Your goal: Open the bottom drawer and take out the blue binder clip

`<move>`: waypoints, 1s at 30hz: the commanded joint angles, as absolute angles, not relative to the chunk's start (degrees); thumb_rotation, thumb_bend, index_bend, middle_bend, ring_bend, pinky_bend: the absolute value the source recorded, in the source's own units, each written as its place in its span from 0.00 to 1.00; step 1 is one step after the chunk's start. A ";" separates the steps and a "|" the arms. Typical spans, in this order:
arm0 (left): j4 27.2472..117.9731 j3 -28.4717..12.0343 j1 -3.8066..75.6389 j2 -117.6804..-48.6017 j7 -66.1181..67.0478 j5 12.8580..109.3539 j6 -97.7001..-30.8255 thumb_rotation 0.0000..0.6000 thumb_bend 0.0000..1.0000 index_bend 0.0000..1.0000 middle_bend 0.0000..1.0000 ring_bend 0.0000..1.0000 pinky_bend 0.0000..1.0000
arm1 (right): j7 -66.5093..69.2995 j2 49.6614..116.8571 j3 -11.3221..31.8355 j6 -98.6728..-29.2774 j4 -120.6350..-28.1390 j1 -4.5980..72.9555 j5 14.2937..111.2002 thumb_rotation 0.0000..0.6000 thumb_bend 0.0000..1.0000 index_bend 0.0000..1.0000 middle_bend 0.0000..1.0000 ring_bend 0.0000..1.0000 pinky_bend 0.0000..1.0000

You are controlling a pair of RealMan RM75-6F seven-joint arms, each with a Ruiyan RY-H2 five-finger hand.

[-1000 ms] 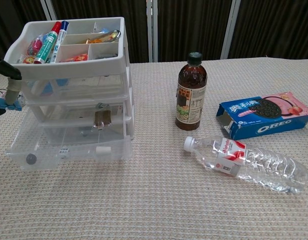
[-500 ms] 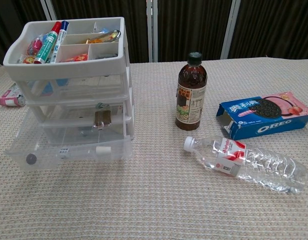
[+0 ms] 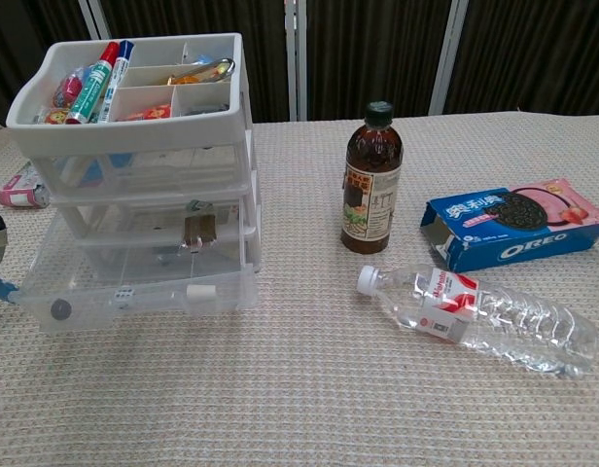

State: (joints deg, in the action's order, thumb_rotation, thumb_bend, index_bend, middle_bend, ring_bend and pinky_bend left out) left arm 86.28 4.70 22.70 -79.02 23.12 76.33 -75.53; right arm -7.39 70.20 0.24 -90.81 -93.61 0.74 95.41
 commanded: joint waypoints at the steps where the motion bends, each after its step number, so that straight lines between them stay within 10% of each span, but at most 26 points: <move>1: 86.25 4.43 22.12 -79.17 22.84 77.07 -76.50 1.00 0.29 0.43 1.00 0.95 0.78 | -7.56 70.26 0.23 -90.76 -93.60 0.73 95.37 1.00 0.00 0.00 0.00 0.00 0.00; 24: 85.16 4.52 7.88 -78.29 15.83 94.84 -104.99 1.00 0.10 0.48 0.92 0.86 0.57 | -8.05 71.02 0.46 -90.80 -92.66 0.96 95.46 1.00 0.00 0.00 0.00 0.00 0.00; 27: 84.62 4.58 6.40 -77.79 16.16 95.58 -106.73 1.00 0.05 0.43 0.78 0.76 0.48 | -8.37 71.22 0.45 -90.78 -92.66 0.99 95.52 1.00 0.00 0.00 0.00 0.00 0.00; 30: 86.18 5.39 5.08 -76.50 18.14 95.22 -105.99 1.00 0.02 0.20 0.39 0.42 0.25 | -8.75 71.45 0.37 -90.67 -92.63 1.05 95.65 1.00 0.00 0.00 0.00 0.00 0.00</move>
State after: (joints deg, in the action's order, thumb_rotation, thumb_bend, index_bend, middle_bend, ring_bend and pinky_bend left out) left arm 85.32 4.84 5.81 -77.30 17.21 95.36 -106.56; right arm -8.71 71.42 0.39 -90.69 -92.63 1.03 95.63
